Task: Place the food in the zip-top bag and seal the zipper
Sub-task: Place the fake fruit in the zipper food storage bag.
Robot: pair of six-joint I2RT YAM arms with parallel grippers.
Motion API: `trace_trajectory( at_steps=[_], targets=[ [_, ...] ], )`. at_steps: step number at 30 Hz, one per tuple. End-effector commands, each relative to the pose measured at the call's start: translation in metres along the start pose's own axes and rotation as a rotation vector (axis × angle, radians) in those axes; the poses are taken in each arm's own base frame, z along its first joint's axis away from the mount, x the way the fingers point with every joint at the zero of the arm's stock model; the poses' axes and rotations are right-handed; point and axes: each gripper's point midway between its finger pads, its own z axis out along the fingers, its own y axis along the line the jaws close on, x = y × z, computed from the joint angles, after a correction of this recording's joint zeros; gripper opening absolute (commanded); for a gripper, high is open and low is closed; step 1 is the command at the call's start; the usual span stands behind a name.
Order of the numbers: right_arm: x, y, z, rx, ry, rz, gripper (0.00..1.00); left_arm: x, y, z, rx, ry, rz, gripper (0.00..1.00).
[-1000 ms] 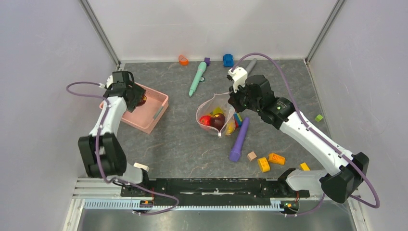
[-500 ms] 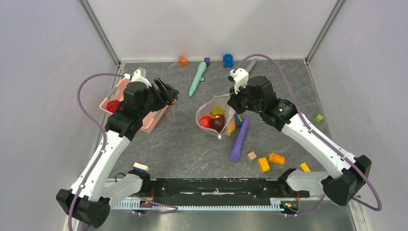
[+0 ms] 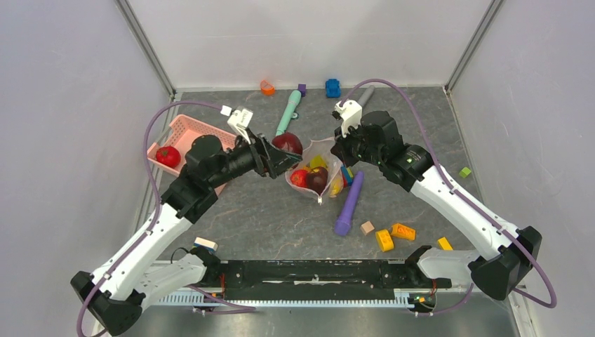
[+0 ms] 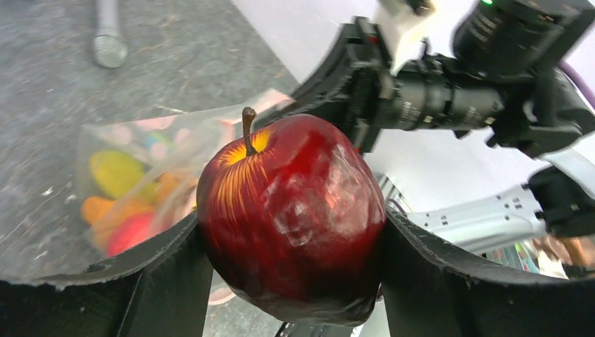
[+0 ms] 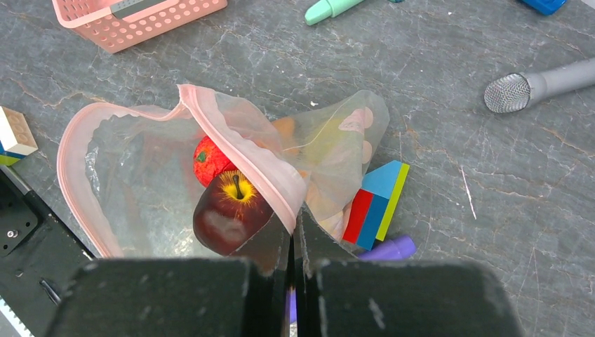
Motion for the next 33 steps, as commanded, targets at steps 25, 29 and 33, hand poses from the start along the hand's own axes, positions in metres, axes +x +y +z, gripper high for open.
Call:
trace_trajectory(
  at_steps=[25, 29, 33],
  targets=[
    [-0.023, 0.010, -0.012, -0.053, -0.081, -0.004, 0.00, 0.056, 0.022, 0.069, -0.167, 0.143, 0.223, 0.55],
    [-0.024, 0.016, -0.014, -0.088, -0.085, -0.004, 0.00, 0.055, 0.035, 0.075, -0.266, 0.148, 0.246, 0.66],
    [-0.025, 0.019, -0.015, -0.106, -0.090, -0.004, 0.00, 0.055, 0.048, 0.078, -0.343, 0.161, 0.254, 0.75]
  ],
)
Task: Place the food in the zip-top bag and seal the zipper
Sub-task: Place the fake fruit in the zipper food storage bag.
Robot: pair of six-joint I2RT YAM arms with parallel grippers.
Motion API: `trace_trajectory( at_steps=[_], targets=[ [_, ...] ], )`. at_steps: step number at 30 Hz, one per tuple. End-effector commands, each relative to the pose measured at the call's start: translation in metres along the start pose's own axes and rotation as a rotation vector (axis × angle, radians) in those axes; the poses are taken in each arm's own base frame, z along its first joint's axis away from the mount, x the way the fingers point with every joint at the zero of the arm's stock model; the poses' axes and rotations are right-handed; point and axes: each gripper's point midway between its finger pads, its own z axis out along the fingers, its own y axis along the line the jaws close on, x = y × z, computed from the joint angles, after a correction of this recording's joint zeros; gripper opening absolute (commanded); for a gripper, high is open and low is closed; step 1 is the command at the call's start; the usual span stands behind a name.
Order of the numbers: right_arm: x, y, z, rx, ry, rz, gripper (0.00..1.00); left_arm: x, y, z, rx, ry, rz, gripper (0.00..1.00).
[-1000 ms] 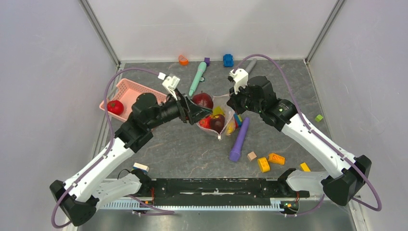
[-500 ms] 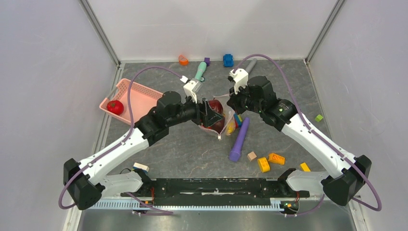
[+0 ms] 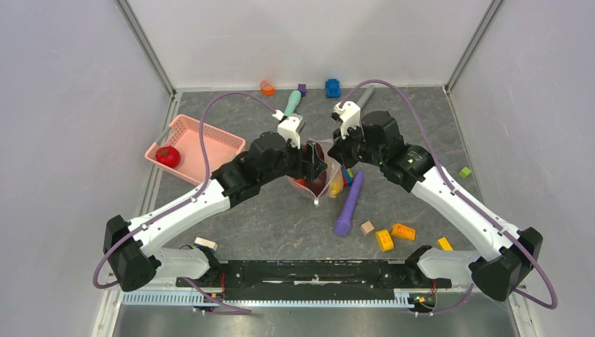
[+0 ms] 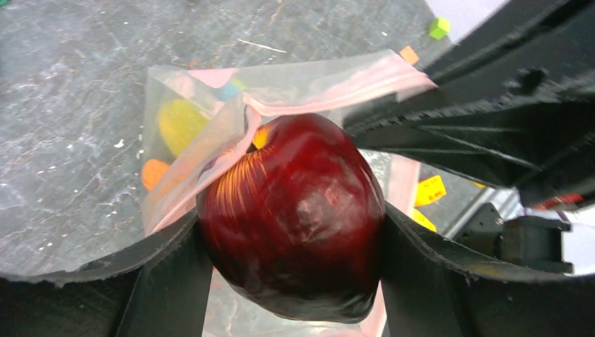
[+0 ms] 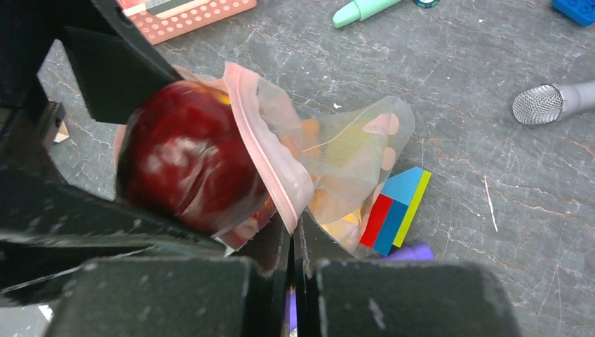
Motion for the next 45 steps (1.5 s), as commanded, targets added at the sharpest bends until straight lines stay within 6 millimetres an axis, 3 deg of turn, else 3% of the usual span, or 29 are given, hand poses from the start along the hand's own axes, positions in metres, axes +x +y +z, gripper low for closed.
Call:
trace_trajectory(
  at_steps=[1, 3, 6, 13, 21, 25, 29, 31, 37, 42, 44, 45],
  targets=[
    [-0.025, 0.007, -0.013, -0.035, -0.088, -0.007, 0.00, -0.019, 0.014, 0.002, -0.112, -0.038, 0.046, 0.78],
    [-0.025, 0.008, -0.013, -0.037, -0.086, -0.006, 0.00, -0.018, 0.014, 0.003, -0.119, -0.039, 0.043, 0.82],
    [-0.026, 0.009, -0.013, -0.041, -0.089, -0.008, 0.00, -0.018, 0.013, 0.003, -0.129, -0.043, 0.044, 0.99],
    [-0.025, 0.009, -0.013, -0.040, -0.090, -0.008, 0.00, -0.016, -0.011, -0.012, -0.030, -0.014, 0.062, 1.00],
    [-0.023, 0.008, -0.011, -0.043, -0.084, -0.009, 0.00, -0.036, -0.033, -0.067, 0.086, -0.090, 0.017, 1.00],
    [-0.024, 0.009, -0.011, -0.044, -0.084, -0.009, 0.00, -0.038, -0.013, -0.090, -0.007, -0.129, -0.012, 1.00],
    [-0.024, 0.009, -0.012, -0.044, -0.086, -0.010, 0.00, -0.023, 0.044, -0.104, -0.296, -0.120, -0.039, 1.00],
    [-0.023, 0.009, -0.012, -0.046, -0.086, -0.008, 0.00, -0.012, 0.062, -0.107, -0.395, -0.090, -0.048, 1.00],
    [-0.020, 0.010, -0.008, -0.054, -0.073, -0.001, 0.00, 0.019, 0.062, -0.084, -0.383, -0.008, -0.084, 0.90],
    [-0.018, 0.010, -0.008, -0.053, -0.069, 0.002, 0.00, 0.028, 0.053, -0.060, -0.335, 0.009, -0.122, 0.84],
    [-0.017, 0.010, -0.008, -0.051, -0.067, 0.003, 0.00, 0.028, 0.056, -0.056, -0.362, 0.015, -0.127, 0.68],
    [-0.017, 0.009, -0.008, -0.049, -0.067, 0.004, 0.00, 0.029, 0.058, -0.055, -0.378, 0.018, -0.128, 0.53]
  ],
)
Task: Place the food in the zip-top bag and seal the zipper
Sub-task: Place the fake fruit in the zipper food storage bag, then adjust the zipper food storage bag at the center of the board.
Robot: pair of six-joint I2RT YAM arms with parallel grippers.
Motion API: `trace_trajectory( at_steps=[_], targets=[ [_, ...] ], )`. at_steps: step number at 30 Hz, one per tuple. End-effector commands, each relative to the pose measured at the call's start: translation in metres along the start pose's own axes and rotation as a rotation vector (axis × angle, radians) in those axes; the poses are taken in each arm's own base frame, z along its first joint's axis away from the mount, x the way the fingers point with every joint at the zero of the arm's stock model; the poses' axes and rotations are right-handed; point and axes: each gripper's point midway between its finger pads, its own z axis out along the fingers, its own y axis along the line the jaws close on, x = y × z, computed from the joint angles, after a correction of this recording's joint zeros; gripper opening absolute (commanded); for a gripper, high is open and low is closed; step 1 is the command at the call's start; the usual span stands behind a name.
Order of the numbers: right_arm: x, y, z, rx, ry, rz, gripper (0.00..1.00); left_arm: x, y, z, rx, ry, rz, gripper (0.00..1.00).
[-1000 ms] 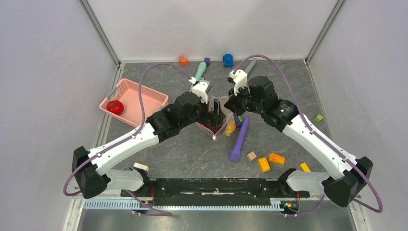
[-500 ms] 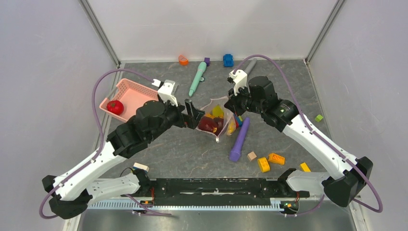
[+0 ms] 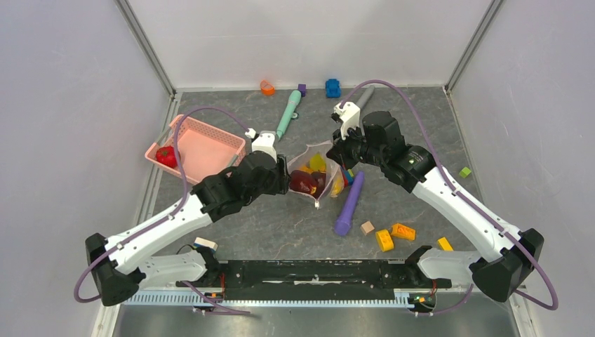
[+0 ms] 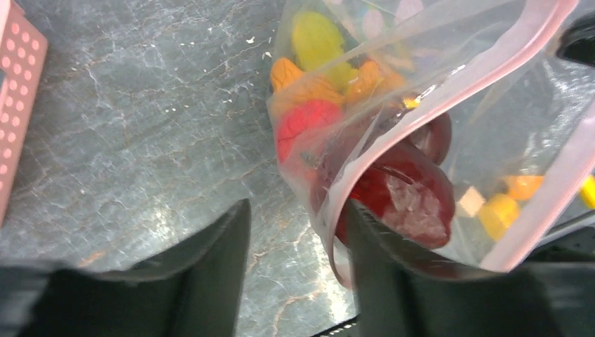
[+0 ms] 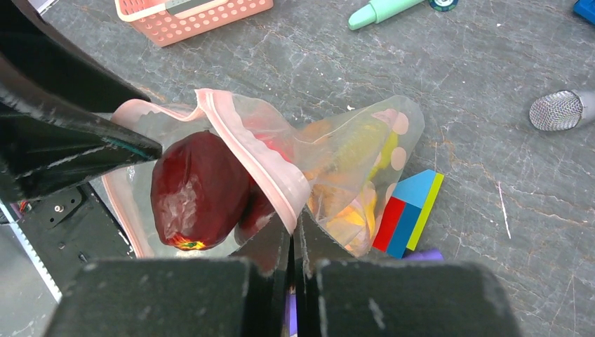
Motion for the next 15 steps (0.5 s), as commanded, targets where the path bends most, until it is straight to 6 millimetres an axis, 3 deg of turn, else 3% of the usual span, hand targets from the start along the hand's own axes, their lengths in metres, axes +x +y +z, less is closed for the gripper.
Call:
trace_trajectory(
  at_steps=[1, 2, 3, 4, 8, 15],
  targets=[
    [-0.015, 0.001, -0.006, -0.002, -0.060, -0.001, 0.00, -0.013, -0.010, 0.008, -0.002, -0.036, -0.075, 0.38],
    [-0.016, 0.001, -0.007, 0.001, -0.062, -0.002, 0.00, -0.013, -0.012, 0.007, 0.003, -0.033, -0.075, 0.19],
    [-0.016, 0.001, -0.007, -0.001, -0.063, -0.005, 0.00, -0.014, -0.014, 0.006, 0.013, -0.029, -0.072, 0.07],
    [-0.018, 0.001, -0.007, -0.003, -0.067, -0.004, 0.00, -0.015, -0.017, 0.004, 0.029, -0.031, -0.075, 0.02],
    [-0.034, 0.007, -0.008, -0.027, -0.101, 0.006, 0.00, -0.034, -0.043, -0.019, 0.187, -0.059, -0.078, 0.02],
    [-0.070, 0.002, -0.012, 0.017, -0.082, 0.034, 0.01, -0.097, -0.092, -0.082, 0.480, -0.196, -0.119, 0.02]
  ],
)
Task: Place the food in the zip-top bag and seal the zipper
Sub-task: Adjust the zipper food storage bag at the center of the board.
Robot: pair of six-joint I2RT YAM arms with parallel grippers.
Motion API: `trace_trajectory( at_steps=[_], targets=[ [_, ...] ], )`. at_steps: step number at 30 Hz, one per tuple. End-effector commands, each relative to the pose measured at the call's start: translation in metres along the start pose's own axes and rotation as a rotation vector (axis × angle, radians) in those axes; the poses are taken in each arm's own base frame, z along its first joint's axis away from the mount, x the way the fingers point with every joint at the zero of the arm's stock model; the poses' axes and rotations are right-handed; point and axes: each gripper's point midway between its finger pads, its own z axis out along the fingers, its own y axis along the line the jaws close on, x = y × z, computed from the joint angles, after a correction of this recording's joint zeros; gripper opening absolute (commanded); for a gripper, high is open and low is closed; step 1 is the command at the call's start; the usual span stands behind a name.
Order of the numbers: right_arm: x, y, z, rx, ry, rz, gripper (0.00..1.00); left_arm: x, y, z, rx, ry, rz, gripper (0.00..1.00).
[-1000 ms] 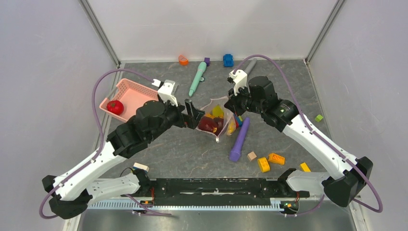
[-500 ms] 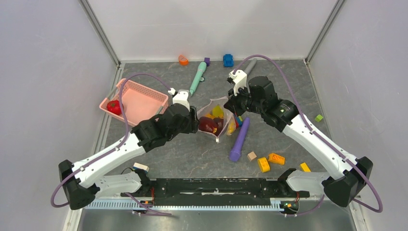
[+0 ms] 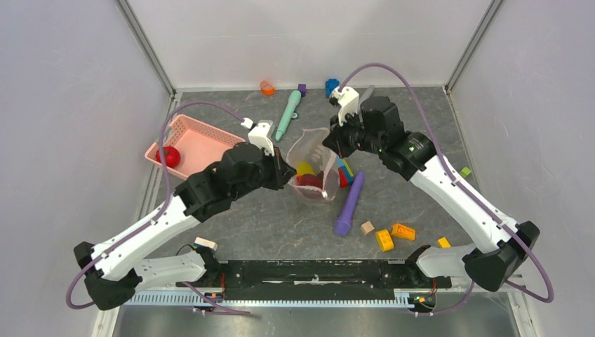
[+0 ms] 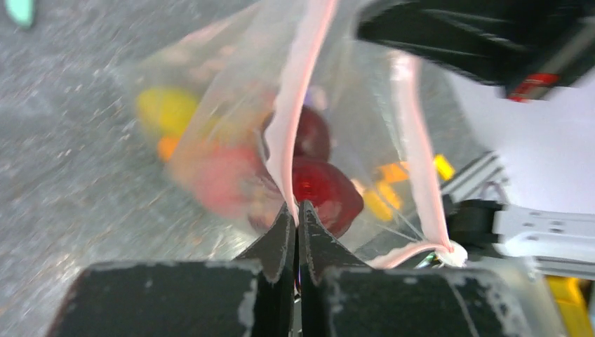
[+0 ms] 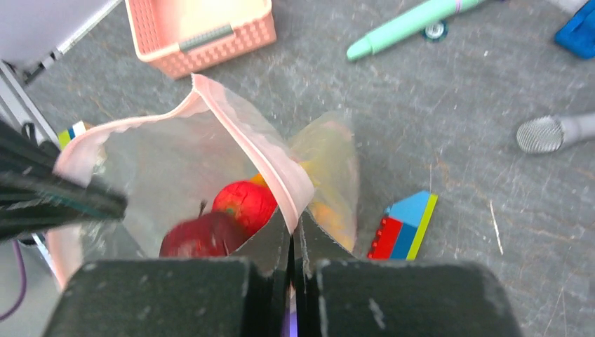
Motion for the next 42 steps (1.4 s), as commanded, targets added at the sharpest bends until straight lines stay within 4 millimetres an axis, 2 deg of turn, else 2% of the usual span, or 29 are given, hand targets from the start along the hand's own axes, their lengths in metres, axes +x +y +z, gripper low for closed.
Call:
trace_trajectory(
  at_steps=[1, 3, 6, 10, 11, 13, 16, 20, 22, 23, 24, 25, 26, 27, 35, 42],
  targets=[
    [-0.043, 0.003, -0.010, 0.001, -0.052, 0.007, 0.01, -0.073, -0.063, -0.046, 0.272, -0.200, -0.037, 0.02],
    [-0.040, 0.004, -0.008, -0.005, -0.019, 0.003, 0.01, -0.082, -0.060, -0.047, 0.239, -0.235, -0.063, 0.02],
    [-0.034, 0.005, -0.011, -0.008, 0.011, -0.008, 0.01, -0.091, -0.044, -0.042, 0.128, -0.259, -0.108, 0.02],
    [-0.026, 0.001, -0.016, 0.012, 0.023, -0.022, 0.02, -0.090, -0.003, -0.028, -0.118, -0.272, -0.144, 0.02],
    [-0.022, -0.001, -0.016, 0.021, 0.034, -0.025, 0.02, -0.084, 0.008, -0.022, -0.182, -0.257, -0.139, 0.02],
    [-0.011, -0.005, -0.012, 0.038, 0.069, -0.022, 0.02, -0.074, 0.016, -0.011, -0.236, -0.219, -0.125, 0.02],
    [0.004, -0.008, -0.003, 0.040, 0.122, -0.011, 0.02, -0.056, 0.020, 0.005, -0.256, -0.151, -0.083, 0.09],
    [0.009, -0.008, 0.004, 0.031, 0.135, -0.010, 0.02, -0.043, 0.022, 0.010, -0.251, -0.108, -0.061, 0.16],
    [0.005, -0.008, 0.005, 0.031, 0.104, -0.014, 0.00, -0.042, 0.023, 0.008, -0.243, -0.109, -0.052, 0.25],
    [0.001, -0.007, 0.005, 0.026, 0.075, -0.014, 0.00, -0.044, 0.022, 0.005, -0.236, -0.115, -0.050, 0.37],
    [0.001, -0.006, 0.004, 0.019, 0.057, -0.013, 0.00, -0.045, 0.023, 0.001, -0.230, -0.122, -0.047, 0.54],
    [-0.001, -0.004, 0.004, 0.011, 0.035, -0.016, 0.00, -0.046, 0.023, -0.001, -0.225, -0.130, -0.044, 0.79],
    [-0.004, -0.003, 0.003, 0.005, 0.012, -0.018, 0.00, -0.048, 0.023, -0.006, -0.217, -0.146, -0.045, 0.93],
    [-0.005, -0.002, 0.002, 0.000, -0.001, -0.022, 0.00, -0.050, 0.025, -0.011, -0.216, -0.161, -0.050, 0.99],
    [-0.006, -0.003, 0.001, 0.002, -0.031, -0.032, 0.00, -0.067, 0.050, -0.041, -0.339, -0.248, -0.087, 1.00],
    [-0.002, -0.005, 0.006, 0.009, -0.016, -0.037, 0.00, -0.080, 0.082, -0.048, -0.469, -0.279, -0.135, 1.00]
  ],
)
